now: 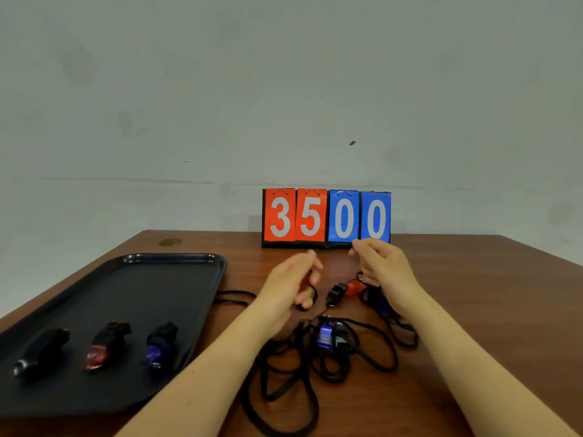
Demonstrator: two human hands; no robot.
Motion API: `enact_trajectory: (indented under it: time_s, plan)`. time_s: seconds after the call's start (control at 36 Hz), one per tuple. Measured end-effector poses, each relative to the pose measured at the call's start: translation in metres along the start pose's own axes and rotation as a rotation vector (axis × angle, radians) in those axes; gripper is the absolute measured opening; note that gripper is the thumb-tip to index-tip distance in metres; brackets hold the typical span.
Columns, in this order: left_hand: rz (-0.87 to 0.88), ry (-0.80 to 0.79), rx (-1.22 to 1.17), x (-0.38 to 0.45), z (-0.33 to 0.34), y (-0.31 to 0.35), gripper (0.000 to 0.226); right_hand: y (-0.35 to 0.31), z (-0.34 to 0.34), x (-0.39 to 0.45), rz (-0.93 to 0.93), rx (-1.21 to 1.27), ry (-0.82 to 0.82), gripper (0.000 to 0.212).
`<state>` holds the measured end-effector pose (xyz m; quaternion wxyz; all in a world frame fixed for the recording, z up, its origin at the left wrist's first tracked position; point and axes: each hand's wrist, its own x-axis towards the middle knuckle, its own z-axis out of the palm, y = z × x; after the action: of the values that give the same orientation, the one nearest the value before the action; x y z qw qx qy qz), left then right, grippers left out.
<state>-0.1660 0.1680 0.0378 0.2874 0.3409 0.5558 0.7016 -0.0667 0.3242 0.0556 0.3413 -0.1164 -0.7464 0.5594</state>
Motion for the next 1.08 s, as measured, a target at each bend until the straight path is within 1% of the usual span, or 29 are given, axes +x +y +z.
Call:
enact_trajectory:
  time_s: [0.08,0.14,0.17,0.22,0.31,0.33,0.39,0.47,0.53,0.58,0.67,0.75,0.78,0.83,0.86,0.89,0.94,0.97,1.03,1.08]
  plan:
    - [0.069,0.236,-0.06,0.004,-0.013,0.005,0.027,-0.002,-0.002,0.0,0.021,-0.035,-0.163,0.031]
    - [0.092,0.388,-0.053,0.005,-0.022,0.004,0.027,-0.001,-0.001,0.0,0.025,-0.031,-0.216,0.033]
    - [0.097,0.455,-0.055,0.006,-0.025,0.004,0.028,0.0,-0.001,0.0,0.028,0.012,-0.224,0.034]
    - [0.107,0.554,-0.066,0.008,-0.031,0.003,0.03,0.001,-0.003,0.003,0.063,0.183,-0.209,0.032]
    - [0.118,0.621,-0.086,0.01,-0.037,0.003,0.031,-0.001,-0.011,0.007,0.137,0.425,-0.127,0.033]
    - [0.12,0.625,-0.077,0.011,-0.038,0.002,0.031,0.0,-0.013,0.008,0.143,0.468,-0.1,0.033]
    - [0.126,0.614,0.016,0.012,-0.038,-0.002,0.03,0.002,-0.016,0.008,0.144,0.519,-0.052,0.034]
    - [0.121,0.601,0.128,0.016,-0.034,-0.006,0.03,0.005,-0.017,0.011,0.161,0.479,0.101,0.033]
    - [0.074,0.598,0.102,0.019,-0.033,-0.006,0.03,0.007,-0.02,0.013,0.178,0.371,0.249,0.032]
    - [0.007,0.622,0.061,0.02,-0.035,-0.005,0.03,0.012,-0.024,0.015,0.156,0.171,0.376,0.032]
    - [-0.03,0.653,0.037,0.026,-0.04,-0.007,0.03,0.018,-0.028,0.015,0.064,-0.13,0.455,0.035]
    - [-0.007,0.634,0.056,0.027,-0.04,-0.007,0.032,0.023,-0.026,0.014,-0.018,-0.433,0.42,0.036]
    - [0.015,0.618,0.065,0.025,-0.039,-0.006,0.032,0.025,-0.025,0.013,-0.035,-0.545,0.403,0.033]
    - [0.073,0.589,0.125,0.021,-0.036,-0.002,0.03,0.028,-0.022,0.012,-0.047,-0.754,0.395,0.02]
    - [0.099,0.575,0.175,0.018,-0.033,0.001,0.03,0.029,-0.02,0.011,-0.049,-0.828,0.395,0.021]
    - [0.119,0.565,0.218,0.015,-0.031,0.003,0.031,0.029,-0.018,0.011,-0.06,-0.87,0.391,0.029]
    - [0.134,0.548,0.237,0.013,-0.029,0.009,0.031,0.026,-0.011,0.008,-0.118,-0.876,0.351,0.043]
    - [0.124,0.519,0.207,0.013,-0.027,0.012,0.028,0.024,-0.006,0.005,-0.152,-0.841,0.301,0.046]
    - [0.103,0.408,0.059,0.01,-0.026,0.018,0.023,0.021,0.008,0.0,-0.189,-0.742,0.129,0.047]
    - [0.108,0.312,-0.099,0.008,-0.024,0.022,0.023,0.019,0.026,-0.006,-0.195,-0.669,-0.062,0.047]
